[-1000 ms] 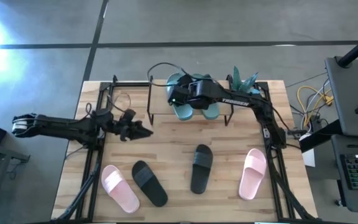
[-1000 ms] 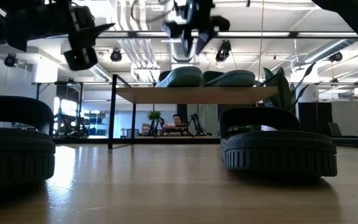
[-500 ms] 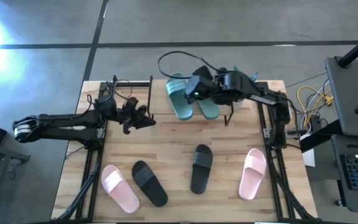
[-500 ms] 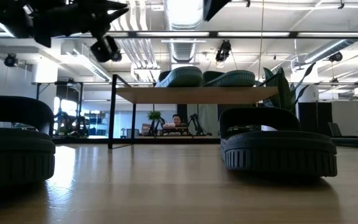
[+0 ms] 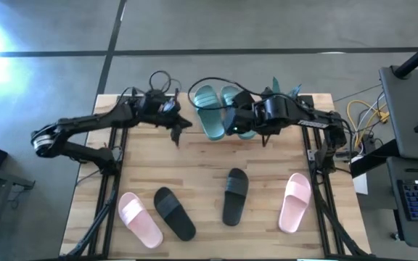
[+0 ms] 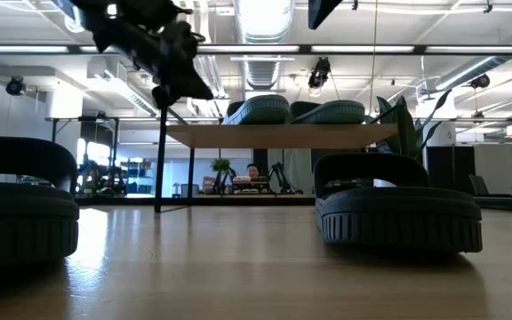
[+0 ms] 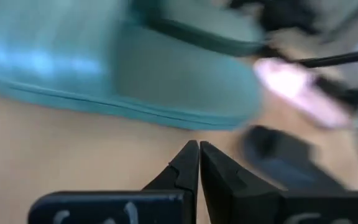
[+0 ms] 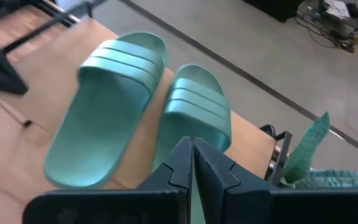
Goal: Pick and place slides into the shelf
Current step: Put the green slide on the shelf
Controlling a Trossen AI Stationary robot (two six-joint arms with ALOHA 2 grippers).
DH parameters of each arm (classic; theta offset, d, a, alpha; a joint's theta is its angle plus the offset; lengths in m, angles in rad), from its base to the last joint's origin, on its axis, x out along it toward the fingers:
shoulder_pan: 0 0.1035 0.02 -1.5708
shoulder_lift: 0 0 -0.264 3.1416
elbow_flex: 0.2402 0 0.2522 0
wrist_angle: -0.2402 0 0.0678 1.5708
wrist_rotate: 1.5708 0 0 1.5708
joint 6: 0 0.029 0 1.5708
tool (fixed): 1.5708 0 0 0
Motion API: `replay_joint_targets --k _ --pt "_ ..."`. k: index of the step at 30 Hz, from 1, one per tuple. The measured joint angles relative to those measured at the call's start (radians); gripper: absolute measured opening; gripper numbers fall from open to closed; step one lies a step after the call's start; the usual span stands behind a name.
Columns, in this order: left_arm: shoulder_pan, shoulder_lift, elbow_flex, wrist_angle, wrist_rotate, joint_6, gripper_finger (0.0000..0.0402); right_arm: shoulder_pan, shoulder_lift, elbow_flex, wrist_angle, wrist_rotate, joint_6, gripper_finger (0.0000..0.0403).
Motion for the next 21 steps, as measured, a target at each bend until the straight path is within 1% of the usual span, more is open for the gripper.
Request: replay_joint_targets --k 2,3,6,9,13,17,21 --pt "0.010 0.036 0.058 -0.077 -0.082 0.048 0.0000 -0.002 -0.002 -0.023 0.000 0.001 0.009 0.0009" --pt "0.015 0.056 0.086 -0.090 -0.101 0.073 0.0000 -0.002 -0.003 -0.032 0.000 0.001 0.009 0.0009" --pt "0.031 0.119 0.151 -0.123 -0.108 0.133 0.0000 -0.007 -0.008 -0.066 0.001 0.009 0.024 0.0009" --pt "0.052 0.196 0.194 -0.144 -0.109 0.160 0.0000 -0.015 -0.016 -0.105 0.001 0.050 0.074 0.0009" --pt "0.079 0.284 0.228 -0.172 -0.111 0.161 0.0000 -0.038 -0.050 -0.154 0.001 0.064 0.143 0.0009" --pt "0.088 0.320 0.247 -0.152 -0.114 0.174 0.0000 -0.055 -0.082 -0.196 0.000 0.090 0.194 0.0009" --pt "0.090 0.329 0.265 -0.129 -0.152 0.197 0.0000 -0.071 -0.116 -0.238 0.001 0.097 0.206 0.0009"
